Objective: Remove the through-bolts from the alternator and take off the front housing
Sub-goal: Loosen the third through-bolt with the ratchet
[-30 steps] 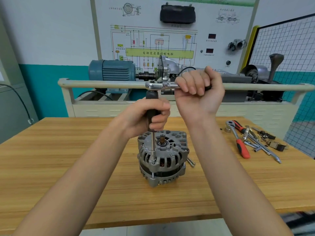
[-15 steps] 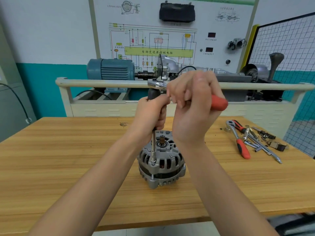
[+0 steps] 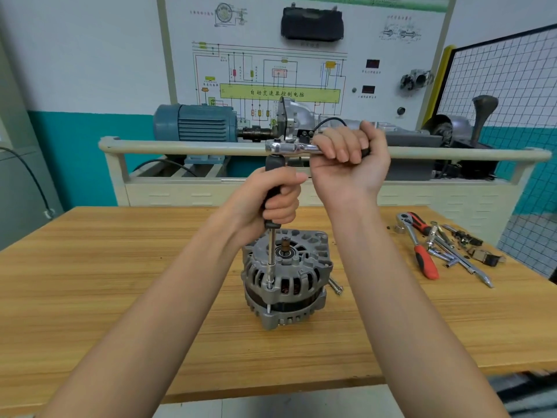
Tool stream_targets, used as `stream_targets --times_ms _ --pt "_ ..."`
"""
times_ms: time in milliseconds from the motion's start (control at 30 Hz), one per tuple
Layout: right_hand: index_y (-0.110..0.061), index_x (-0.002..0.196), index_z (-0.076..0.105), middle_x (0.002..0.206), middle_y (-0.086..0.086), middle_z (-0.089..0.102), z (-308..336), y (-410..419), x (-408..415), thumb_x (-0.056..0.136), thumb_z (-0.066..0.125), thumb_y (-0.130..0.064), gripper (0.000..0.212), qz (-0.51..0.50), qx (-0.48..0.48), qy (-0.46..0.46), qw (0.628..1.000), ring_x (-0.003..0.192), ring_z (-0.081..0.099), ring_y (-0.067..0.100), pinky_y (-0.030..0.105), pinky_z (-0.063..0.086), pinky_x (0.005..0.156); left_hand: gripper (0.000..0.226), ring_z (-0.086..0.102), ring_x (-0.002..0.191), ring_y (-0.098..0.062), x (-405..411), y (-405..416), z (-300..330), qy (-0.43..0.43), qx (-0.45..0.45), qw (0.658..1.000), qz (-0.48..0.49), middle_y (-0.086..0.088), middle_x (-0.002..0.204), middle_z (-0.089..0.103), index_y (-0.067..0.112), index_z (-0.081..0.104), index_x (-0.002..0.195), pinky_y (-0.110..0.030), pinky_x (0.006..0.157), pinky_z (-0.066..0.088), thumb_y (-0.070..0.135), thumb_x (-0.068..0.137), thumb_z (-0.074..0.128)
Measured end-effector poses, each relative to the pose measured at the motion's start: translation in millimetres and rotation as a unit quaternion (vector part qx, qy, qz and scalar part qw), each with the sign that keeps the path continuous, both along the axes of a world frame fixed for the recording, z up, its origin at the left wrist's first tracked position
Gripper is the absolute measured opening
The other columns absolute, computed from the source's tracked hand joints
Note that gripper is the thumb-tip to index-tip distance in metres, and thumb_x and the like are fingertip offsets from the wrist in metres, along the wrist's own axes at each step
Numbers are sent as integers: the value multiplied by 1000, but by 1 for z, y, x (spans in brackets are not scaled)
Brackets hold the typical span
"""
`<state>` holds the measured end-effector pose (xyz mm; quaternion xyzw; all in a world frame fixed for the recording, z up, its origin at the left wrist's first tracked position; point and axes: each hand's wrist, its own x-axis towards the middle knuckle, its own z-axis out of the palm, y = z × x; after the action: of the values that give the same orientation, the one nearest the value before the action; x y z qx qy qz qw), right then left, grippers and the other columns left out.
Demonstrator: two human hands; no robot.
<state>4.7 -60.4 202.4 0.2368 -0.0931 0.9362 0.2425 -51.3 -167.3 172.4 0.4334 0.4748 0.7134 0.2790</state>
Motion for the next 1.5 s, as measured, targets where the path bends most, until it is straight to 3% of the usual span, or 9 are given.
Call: stream_targets --times_ms 167,300,400,600,733,1000,1200,1300,1500 --pt "-16 49 36 40 -3 28 -10 -18 13 95 35 -11 47 -153 105 30 982 41 28 13 27 33 45 52 15 29 -7 2 3 0 -1 -23 994 104 8 34 22 21 34 41 -18 39 12 8 89 49" --pt "-18 63 40 44 -1 32 -20 -44 22 85 44 0 29 -390 227 115 885 44 30 18 34 30 50 55 17 30 -8 10 11 -4 9 -5 975 222 8 36 24 24 36 37 -13 37 17 3 86 50" --pt "-20 66 42 47 -4 35 -23 -53 22 83 42 -3 24 -452 266 133 841 45 30 18 36 26 49 53 19 30 -7 13 13 -6 17 6 964 266 10 36 28 25 37 38 -11 35 18 -2 82 49" --pt "-14 47 40 40 -2 31 -8 -14 14 92 39 -12 45 -152 167 54 973 41 31 14 27 35 48 36 22 34 -10 2 -2 -2 17 -18 992 120 5 40 27 15 37 53 -21 42 20 9 81 58" --pt "-15 46 37 39 -4 28 -3 10 -2 95 38 -16 49 50 34 -21 998 37 27 11 22 28 42 33 25 33 -11 1 -6 2 53 -65 995 48 3 39 30 16 40 49 -27 45 17 13 76 59" --pt "-15 50 38 42 -2 29 -12 -13 12 96 36 -12 46 -155 100 18 983 43 30 14 27 37 48 51 13 30 -9 6 9 -2 -2 -52 984 172 7 37 20 22 29 44 -16 37 13 9 88 52" --pt "-18 61 41 46 0 34 -22 -47 21 87 36 4 34 -446 251 88 855 47 32 19 40 29 53 46 14 32 -8 12 19 -4 5 -19 966 259 9 38 22 21 28 51 -13 36 15 5 87 53" --pt "-17 60 39 44 0 32 -19 -37 17 88 37 -1 32 -382 234 95 889 45 30 18 37 29 53 44 15 33 -9 8 15 -5 13 -32 971 238 8 39 22 19 30 52 -15 37 17 6 86 55" --pt "-15 47 39 40 -2 29 -8 4 -1 95 37 -16 48 -7 102 11 995 41 29 13 24 33 47 32 26 34 -10 -5 -5 1 5 -40 998 42 5 40 30 18 42 50 -23 42 25 21 78 56"
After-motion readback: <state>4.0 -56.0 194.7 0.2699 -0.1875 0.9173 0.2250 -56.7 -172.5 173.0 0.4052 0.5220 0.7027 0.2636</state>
